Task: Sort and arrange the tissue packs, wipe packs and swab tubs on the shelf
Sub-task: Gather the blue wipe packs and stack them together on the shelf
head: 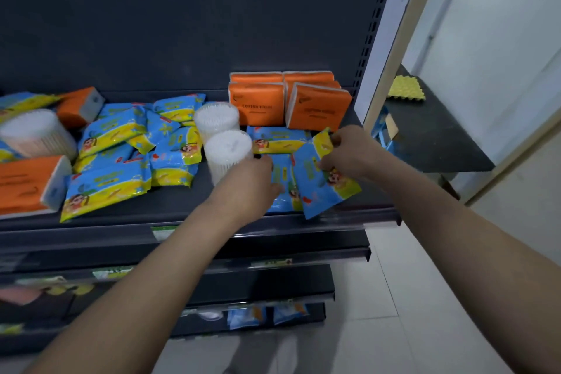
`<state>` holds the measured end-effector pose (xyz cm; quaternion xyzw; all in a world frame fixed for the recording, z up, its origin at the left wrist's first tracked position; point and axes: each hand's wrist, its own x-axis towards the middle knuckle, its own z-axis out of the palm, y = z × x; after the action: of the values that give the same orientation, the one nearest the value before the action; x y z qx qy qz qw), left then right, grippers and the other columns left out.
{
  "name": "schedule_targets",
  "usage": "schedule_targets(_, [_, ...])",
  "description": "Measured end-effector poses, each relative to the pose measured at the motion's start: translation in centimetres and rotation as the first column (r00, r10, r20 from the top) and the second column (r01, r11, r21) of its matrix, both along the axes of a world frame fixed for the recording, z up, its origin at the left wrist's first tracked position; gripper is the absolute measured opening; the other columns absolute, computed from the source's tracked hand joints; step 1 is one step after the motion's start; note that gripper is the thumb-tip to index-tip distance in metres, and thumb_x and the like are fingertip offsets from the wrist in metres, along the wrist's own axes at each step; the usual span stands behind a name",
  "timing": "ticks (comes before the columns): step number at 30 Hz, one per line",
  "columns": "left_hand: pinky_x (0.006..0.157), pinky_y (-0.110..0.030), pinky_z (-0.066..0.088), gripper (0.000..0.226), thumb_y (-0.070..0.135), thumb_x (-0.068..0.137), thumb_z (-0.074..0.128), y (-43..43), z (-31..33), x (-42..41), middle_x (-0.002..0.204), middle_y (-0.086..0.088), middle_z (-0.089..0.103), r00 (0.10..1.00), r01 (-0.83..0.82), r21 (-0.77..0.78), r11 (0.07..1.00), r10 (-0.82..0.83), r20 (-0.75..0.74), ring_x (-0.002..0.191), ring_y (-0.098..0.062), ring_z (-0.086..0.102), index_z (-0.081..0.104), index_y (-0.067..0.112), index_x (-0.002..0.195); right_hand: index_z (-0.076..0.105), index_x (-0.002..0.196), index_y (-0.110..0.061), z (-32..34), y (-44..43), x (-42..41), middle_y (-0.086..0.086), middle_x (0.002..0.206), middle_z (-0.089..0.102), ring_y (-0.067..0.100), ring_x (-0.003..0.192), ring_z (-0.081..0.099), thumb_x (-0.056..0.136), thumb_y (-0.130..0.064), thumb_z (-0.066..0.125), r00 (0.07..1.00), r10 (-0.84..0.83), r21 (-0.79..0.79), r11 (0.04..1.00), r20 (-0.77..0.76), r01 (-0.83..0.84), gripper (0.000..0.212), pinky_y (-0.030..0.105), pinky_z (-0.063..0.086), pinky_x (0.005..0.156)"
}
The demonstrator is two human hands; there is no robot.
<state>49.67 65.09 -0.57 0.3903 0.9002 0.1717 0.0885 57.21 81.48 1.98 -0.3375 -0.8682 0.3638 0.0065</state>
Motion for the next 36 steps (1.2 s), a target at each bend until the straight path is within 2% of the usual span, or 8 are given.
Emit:
schedule_targets(3, [0.073,-0.034,0.041,0.05,0.045,0.089,0.053,2.0,-0.6,1.0,0.113,-0.015,0.059,0.991,-0.137,-0.106,0.985,0.136,-0.015,0.103,-0.031,0.056,0.049,0.002,0.114,0.06,0.087,0.014,-0.3,1.4,1.3,0.03,0.091,0.064,0.034,0.077,0.065,0.075,-0.008,0.071,1.0,-0.023,-0.049,0.999,-0.018,0.022,0.027,0.039,0.057,0.066])
schedule_targets(7, [0.074,-0.034,0.039,0.07,0.057,0.08,0.059,3.7,-1.7,2.1,0.12,-0.016,0.054,0.962,-0.271,-0.159,0.949,0.271,-0.025,0.108,-0.031,0.054,0.043,0.001,0.12,0.054,0.099,-0.008,-0.3,2.4,2.7,0.012,0.097,0.061,0.027,0.088,0.063,0.088,-0.014,0.058,1.0,-0.015,-0.064,0.998,-0.025,0.014,0.013,0.035,0.054,0.068])
schedule_targets(11, [0.086,-0.037,0.042,0.079,0.049,0.072,0.072,4.4,-2.4,1.9,0.125,-0.018,0.046,0.925,-0.348,-0.024,0.937,0.348,0.15,0.115,-0.031,0.048,0.038,-0.001,0.122,0.045,0.113,-0.013,0.0,3.2,3.4,0.01,0.104,0.056,0.026,0.09,0.06,0.092,-0.017,0.05,0.999,0.001,0.012,1.0,-0.052,0.0,0.022,0.035,0.051,0.068])
schedule_targets(14, [0.079,-0.034,0.045,0.067,0.043,0.069,0.077,4.3,-2.5,1.0,0.116,-0.014,0.056,0.882,-0.39,0.018,0.92,0.369,0.293,0.103,-0.029,0.055,0.051,0.0,0.112,0.047,0.115,-0.012,0.3,3.3,3.5,0.009,0.104,0.057,0.027,0.095,0.06,0.091,-0.016,0.052,0.993,-0.004,0.034,0.999,-0.12,0.008,0.025,0.039,0.051,0.077])
schedule_targets(17, [0.082,-0.037,0.052,0.04,0.031,0.072,0.078,3.9,-2.1,0.6,0.102,-0.008,0.066,0.856,-0.395,0.126,0.91,0.315,0.411,0.092,-0.025,0.062,0.061,0.004,0.096,0.049,0.115,-0.014,0.4,2.9,3.4,0.004,0.097,0.054,0.024,0.086,0.059,0.09,-0.016,0.052,0.98,-0.002,0.052,0.999,-0.197,0.013,0.025,0.034,0.05,0.069])
schedule_targets(23, [0.081,-0.04,0.051,0.032,0.023,0.08,0.069,1.8,1.2,0.4,0.102,-0.004,0.063,0.911,-0.372,0.318,0.872,0.278,0.306,0.092,-0.025,0.06,0.053,0.01,0.105,0.054,0.112,-0.017,1.4,2.0,2.1,0.002,0.099,0.057,0.021,0.084,0.057,0.085,-0.014,0.054,0.953,0.088,0.162,0.986,-0.291,-0.042,0.027,0.022,0.037,0.052])
schedule_targets(28, [0.051,-0.02,0.031,0.023,0.023,0.081,0.068,-1.9,4.1,-0.2,0.072,0.01,0.049,0.933,-0.36,0.433,0.827,0.305,0.192,0.069,-0.016,0.05,0.047,0.015,0.087,0.055,0.111,-0.02,3.7,0.2,0.6,-0.001,0.088,0.056,0.015,0.072,0.053,0.084,-0.012,0.055,0.917,0.116,0.247,0.969,-0.382,-0.02,0.028,0.024,0.037,0.051])
schedule_targets(36, [0.072,-0.032,0.049,0.025,0.02,0.077,0.072,-12.4,6.1,-4.3,0.092,-0.002,0.065,0.909,-0.407,0.531,0.743,0.384,0.16,0.082,-0.02,0.062,0.058,0.012,0.097,0.061,0.104,-0.019,6.1,-8.2,-4.8,-0.002,0.088,0.06,0.016,0.082,0.055,0.08,-0.014,0.061,0.855,0.308,0.327,0.929,-0.417,-0.175,0.024,0.024,0.038,0.066])
